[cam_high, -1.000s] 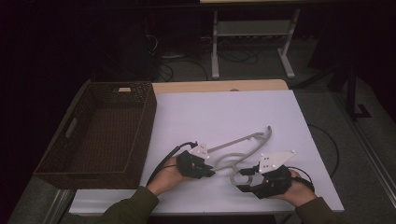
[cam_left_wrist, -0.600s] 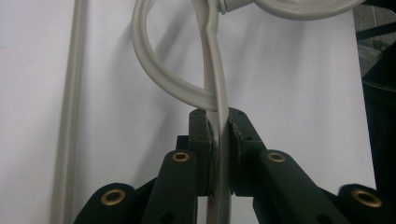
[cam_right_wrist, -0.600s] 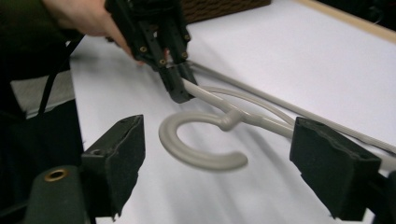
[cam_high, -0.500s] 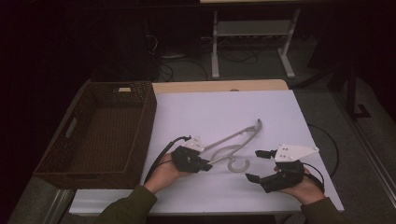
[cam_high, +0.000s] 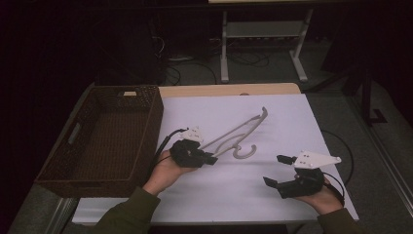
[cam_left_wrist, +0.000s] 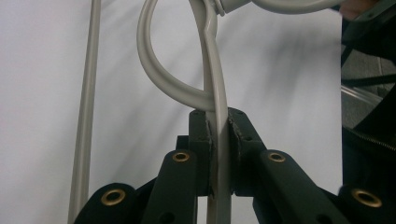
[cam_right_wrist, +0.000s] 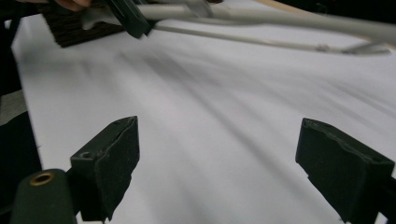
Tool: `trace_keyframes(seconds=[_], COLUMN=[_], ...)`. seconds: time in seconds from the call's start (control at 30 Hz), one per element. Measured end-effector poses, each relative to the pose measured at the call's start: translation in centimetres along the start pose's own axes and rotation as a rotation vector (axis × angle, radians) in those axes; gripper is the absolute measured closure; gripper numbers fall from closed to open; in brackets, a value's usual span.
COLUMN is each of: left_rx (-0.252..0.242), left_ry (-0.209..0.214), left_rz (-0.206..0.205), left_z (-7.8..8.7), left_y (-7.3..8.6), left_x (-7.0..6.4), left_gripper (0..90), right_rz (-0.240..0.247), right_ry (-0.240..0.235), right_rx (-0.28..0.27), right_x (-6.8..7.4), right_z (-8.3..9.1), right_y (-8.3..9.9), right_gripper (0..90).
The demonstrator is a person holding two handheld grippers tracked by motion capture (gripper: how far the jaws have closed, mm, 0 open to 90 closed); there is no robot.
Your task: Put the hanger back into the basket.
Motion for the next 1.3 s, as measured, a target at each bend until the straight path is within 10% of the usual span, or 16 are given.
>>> trace_keyframes(seconds=[0.63,1.3], left_rx=[-0.056,-0.096], left_ry=[-0.034,-0.188], left_rz=[0.091,0.213], left_z=[6.6,16.5], left_y=[-3.8,-0.5], left_x=[2.9,9.2], left_gripper=[82.2,82.2], right_rz=[-0.024,-0.042], right_ry=[0.082,0.101], right_rx=[-0.052,-0.071], right_x=[-0.7,-0.9], right_z=[0.8,0.8], right_y=[0.3,0.1], right_gripper=[13.0,5.6])
Point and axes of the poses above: each handheld gripper's, and its own axes: z roughly backward along the jaws, y roughly out of its underside, x roughly to its left, the point moved 1 cm from there along -z, roughly forward along the jaws, and after that the axes turned 14 degrees about -y, right-handed, at the moved point
